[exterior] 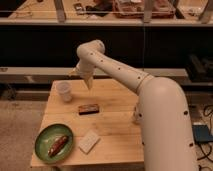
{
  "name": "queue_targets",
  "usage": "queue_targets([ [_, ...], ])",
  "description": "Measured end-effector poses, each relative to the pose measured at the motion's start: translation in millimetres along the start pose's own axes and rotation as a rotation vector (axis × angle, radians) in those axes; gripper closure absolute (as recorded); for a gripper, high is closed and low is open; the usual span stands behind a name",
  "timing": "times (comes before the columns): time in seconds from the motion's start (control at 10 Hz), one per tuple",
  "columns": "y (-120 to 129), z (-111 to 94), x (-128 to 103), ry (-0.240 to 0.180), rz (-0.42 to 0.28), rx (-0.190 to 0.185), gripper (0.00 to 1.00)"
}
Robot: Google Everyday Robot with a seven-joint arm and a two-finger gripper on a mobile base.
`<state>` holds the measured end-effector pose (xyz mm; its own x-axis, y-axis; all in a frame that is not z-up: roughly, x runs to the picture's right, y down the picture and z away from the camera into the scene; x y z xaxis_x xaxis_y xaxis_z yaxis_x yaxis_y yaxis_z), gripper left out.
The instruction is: Place the ceramic cup in the ceramic bowl
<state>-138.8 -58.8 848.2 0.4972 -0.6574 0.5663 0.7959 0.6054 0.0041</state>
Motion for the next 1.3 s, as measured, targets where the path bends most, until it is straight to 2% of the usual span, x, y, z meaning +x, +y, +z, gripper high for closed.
queue_targets([
  [0.2, -2.0, 8.7, 4.2, -0.018, -0.034, 0.022, 0.2],
  [0.4, -8.1, 20.7, -5.6, -0.074, -0.063, 0.053, 0.2],
  [0.5, -5.6, 28.3, -9.5, -0.091, -0.092, 0.049, 0.2],
  [0.7, 0.0, 42.3, -16.8, -0.109, -0.164, 0.023, 0.2],
  [1.1, -2.7, 69.7, -31.1, -0.096, -0.311, -0.065, 0.2],
  [1.3, -13.5, 75.4, -39.0, -0.098, -0.341, -0.076, 0.2],
])
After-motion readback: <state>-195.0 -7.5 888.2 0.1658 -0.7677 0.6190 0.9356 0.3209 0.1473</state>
